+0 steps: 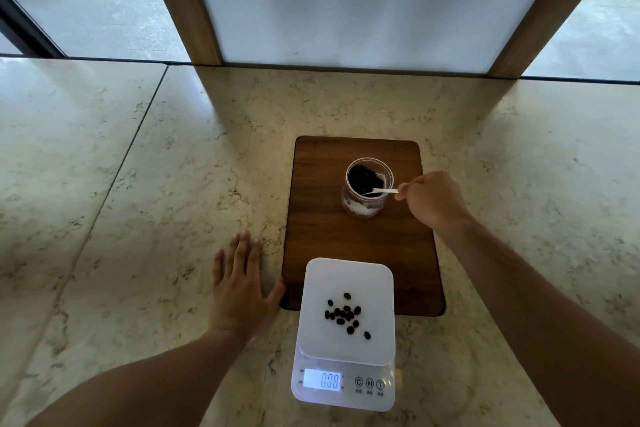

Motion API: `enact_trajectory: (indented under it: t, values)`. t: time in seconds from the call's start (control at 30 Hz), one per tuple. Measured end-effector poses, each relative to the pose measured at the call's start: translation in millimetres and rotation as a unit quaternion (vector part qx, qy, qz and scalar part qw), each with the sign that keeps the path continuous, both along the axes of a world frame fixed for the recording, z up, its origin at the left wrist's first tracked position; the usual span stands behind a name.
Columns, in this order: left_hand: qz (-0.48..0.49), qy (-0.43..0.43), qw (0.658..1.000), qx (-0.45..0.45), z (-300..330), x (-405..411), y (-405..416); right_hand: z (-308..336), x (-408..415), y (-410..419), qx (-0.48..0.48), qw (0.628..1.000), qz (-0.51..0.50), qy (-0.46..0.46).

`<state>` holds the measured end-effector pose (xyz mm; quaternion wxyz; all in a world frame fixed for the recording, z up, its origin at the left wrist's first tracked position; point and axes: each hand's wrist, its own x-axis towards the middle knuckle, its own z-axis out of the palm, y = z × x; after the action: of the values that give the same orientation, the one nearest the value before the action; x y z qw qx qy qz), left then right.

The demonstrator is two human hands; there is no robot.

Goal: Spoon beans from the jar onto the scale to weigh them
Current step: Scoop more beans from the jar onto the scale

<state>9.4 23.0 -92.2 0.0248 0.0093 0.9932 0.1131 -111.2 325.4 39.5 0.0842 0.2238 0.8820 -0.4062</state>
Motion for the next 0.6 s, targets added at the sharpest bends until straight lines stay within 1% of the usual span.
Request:
enact_trajectory:
  t: [0.17, 0.6]
  values:
    - [0.000, -0.001, 1.000, -0.008, -1.3, 0.7, -1.0, -4.7, -2.6, 0.6, -0.027, 1.000, -0.014, 0.002]
    - [-0.001, -0.003, 1.000, -0.017, 1.5, 0.7, 0.4, -9.4, -4.2, 0.1, -0.045, 0.999, -0.019, -0.020]
